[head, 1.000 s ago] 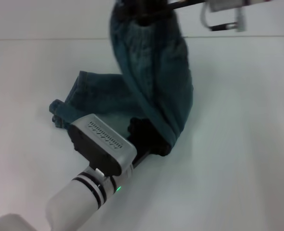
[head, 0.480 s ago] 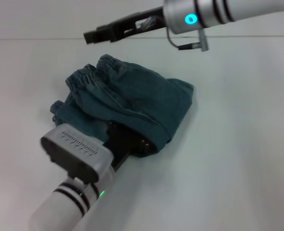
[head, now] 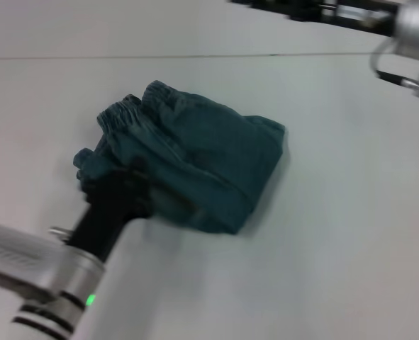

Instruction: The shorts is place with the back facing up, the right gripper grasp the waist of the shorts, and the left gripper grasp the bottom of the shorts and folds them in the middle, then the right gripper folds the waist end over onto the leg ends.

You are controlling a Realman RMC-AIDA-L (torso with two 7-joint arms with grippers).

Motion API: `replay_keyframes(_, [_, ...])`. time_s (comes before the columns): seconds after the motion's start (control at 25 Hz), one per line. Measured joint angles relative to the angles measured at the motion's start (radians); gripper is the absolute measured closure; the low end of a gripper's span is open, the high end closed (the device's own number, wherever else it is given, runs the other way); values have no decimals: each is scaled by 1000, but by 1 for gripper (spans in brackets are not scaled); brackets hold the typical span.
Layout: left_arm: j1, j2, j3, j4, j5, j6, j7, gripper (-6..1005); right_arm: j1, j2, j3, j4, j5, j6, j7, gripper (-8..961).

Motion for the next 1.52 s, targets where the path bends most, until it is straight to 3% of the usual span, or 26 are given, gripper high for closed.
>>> replay_keyframes(0.12, [11, 7, 10, 87, 14, 114, -199, 895, -119, 1, 44, 21, 53, -73, -183, 261])
replay_keyframes(0.2, [-2, 9, 59, 217, 55, 200, -392, 889, -182, 4, 53, 34, 61, -125, -295, 258])
replay_keyframes(0.24, [-11, 10, 85, 277, 81, 236, -483, 885, -248, 8, 55, 54, 64, -171, -397, 256])
replay_keyframes(0.4, [-57, 11, 253, 540, 163, 337, -813, 872, -327, 12, 41, 88, 61, -203, -514, 220])
replay_keyframes(0.52, [-77, 4, 382, 681, 184, 347, -952, 827, -360, 12, 16, 96, 44, -198, -545, 192])
replay_keyframes(0.72, [-96, 4, 438, 722, 184, 331, -991, 637, -357, 12, -22, 91, -34, -154, -529, 115])
replay_keyframes(0.92, [-112, 3, 497, 752, 185, 297, -1040, 384, -352, 14, -123, 86, -47, -64, -498, 30])
replay_keyframes(1.0, [-114, 3, 508, 759, 185, 293, -1053, 333, -352, 14, -138, 81, -46, -53, -492, -4])
replay_keyframes(1.52, [-106, 3, 509, 775, 177, 294, -1059, 48, -352, 14, -146, 78, -25, -60, -484, -5])
